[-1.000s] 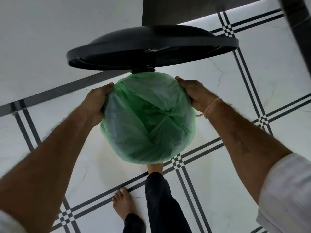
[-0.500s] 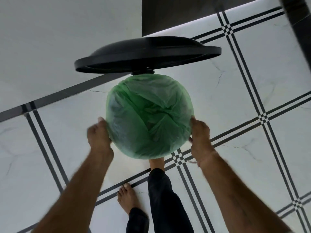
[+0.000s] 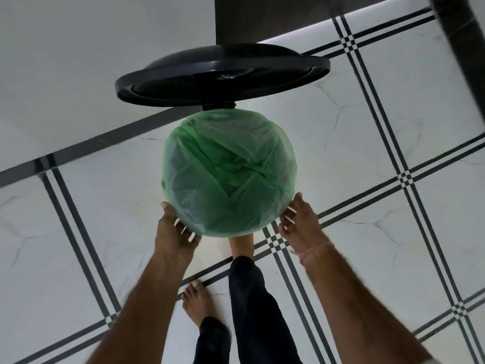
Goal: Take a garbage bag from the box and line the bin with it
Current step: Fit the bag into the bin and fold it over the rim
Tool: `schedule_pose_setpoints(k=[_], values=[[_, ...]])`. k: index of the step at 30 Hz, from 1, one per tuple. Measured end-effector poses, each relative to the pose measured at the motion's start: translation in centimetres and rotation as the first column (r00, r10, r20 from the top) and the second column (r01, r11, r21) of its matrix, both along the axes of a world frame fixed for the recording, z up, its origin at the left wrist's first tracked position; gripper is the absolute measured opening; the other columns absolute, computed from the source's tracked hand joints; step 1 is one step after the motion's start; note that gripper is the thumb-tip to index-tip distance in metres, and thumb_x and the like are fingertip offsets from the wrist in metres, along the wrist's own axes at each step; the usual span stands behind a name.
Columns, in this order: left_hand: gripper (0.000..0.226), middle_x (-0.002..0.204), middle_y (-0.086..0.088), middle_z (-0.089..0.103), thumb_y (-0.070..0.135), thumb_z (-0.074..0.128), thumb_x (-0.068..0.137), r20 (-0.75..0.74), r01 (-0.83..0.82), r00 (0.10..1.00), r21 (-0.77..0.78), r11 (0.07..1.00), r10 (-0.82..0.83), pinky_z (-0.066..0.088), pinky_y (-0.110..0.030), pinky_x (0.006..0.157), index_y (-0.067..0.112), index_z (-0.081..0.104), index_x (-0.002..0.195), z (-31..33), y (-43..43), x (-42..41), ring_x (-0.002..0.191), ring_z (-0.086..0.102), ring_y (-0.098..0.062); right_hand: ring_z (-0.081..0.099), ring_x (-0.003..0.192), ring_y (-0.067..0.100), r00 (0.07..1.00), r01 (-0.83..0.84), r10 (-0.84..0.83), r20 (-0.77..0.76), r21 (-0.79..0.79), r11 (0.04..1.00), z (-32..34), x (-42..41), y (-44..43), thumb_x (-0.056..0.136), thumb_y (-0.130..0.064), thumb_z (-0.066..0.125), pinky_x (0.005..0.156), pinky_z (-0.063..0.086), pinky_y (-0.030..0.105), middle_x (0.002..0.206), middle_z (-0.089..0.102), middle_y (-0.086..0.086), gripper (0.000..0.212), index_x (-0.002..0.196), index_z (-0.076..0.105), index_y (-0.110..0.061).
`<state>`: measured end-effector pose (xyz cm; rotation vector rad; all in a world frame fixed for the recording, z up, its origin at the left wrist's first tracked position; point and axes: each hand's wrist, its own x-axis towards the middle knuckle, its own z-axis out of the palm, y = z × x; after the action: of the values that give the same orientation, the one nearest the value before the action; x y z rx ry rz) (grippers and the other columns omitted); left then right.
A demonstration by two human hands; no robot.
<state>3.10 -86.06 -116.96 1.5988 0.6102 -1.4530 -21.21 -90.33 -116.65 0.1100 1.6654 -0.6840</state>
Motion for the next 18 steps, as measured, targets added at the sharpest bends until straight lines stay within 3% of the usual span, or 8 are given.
schedule_pose_setpoints(k=[4,7,10,13,15,18], values=[[0.039,0.107,-0.004,0.073,0.051,0.056,0.1,-0.061,-0.163,0.985,-0.043,0.986,0.16,0.065,-0.039,0.074,0.015,0.07,0.106,0.0,0.2,-1.1,0.097,0.071,-0.02,0.071,0.103,0.028,0.983,0.107,-0.107,0.148,0.005,0.994,-0.3,1.5,1.0,0.106,-0.044,0.05,0.078,0.06,0.04,0.114,0.076,0.014,0.042,0.122,0.068,-0.011],[0.035,0.085,0.0,0.08,0.041,0.05,0.107,-0.024,-0.239,0.971,-0.046,0.97,0.238,0.062,-0.034,0.074,0.014,0.069,0.096,-0.4,-0.2,-1.7,0.089,0.072,-0.016,0.071,0.106,0.028,0.971,0.186,-0.185,0.149,0.01,0.983,-1.0,2.2,0.7,0.107,-0.044,0.048,0.07,0.065,0.036,0.128,0.072,0.016,0.044,0.131,0.065,-0.011],[0.033,0.089,-0.002,0.076,0.03,0.045,0.11,-0.011,-0.305,0.952,-0.001,0.952,0.305,0.059,-0.036,0.089,0.015,0.065,0.088,-0.9,0.1,-2.0,0.091,0.069,-0.018,0.071,0.103,0.027,0.97,0.206,-0.203,0.135,-0.012,0.978,-1.3,2.4,1.1,0.108,-0.047,0.042,0.084,0.063,0.04,0.128,0.071,0.017,0.049,0.131,0.065,-0.01],[0.032,0.091,0.003,0.057,0.038,0.042,0.105,0.008,-0.211,0.977,0.193,0.958,0.214,0.047,-0.029,0.081,0.019,0.058,0.085,-0.6,0.9,-2.2,0.076,0.054,-0.013,0.069,0.101,0.024,0.978,0.187,-0.189,0.087,0.035,0.982,-1.1,2.1,1.7,0.107,-0.054,0.037,0.096,0.056,0.044,0.116,0.073,0.011,0.056,0.127,0.064,-0.01],[0.032,0.081,0.003,0.049,0.043,0.043,0.103,-0.024,-0.148,0.987,0.257,0.955,0.159,0.04,-0.027,0.071,0.02,0.056,0.084,-0.5,1.6,-2.7,0.066,0.044,-0.013,0.065,0.096,0.022,0.977,0.189,-0.196,0.078,0.093,0.978,-1.0,2.1,2.1,0.106,-0.057,0.037,0.087,0.056,0.041,0.107,0.068,0.009,0.06,0.125,0.065,-0.007],[0.033,0.076,0.0,0.062,0.036,0.048,0.107,-0.152,-0.261,0.947,0.143,0.955,0.282,0.052,-0.029,0.063,0.018,0.061,0.083,-0.1,1.8,-3.5,0.07,0.057,-0.014,0.065,0.085,0.024,0.961,0.215,-0.23,0.156,0.103,0.971,-0.6,3.1,2.4,0.104,-0.055,0.045,0.073,0.057,0.037,0.093,0.069,0.011,0.057,0.123,0.064,-0.005]])
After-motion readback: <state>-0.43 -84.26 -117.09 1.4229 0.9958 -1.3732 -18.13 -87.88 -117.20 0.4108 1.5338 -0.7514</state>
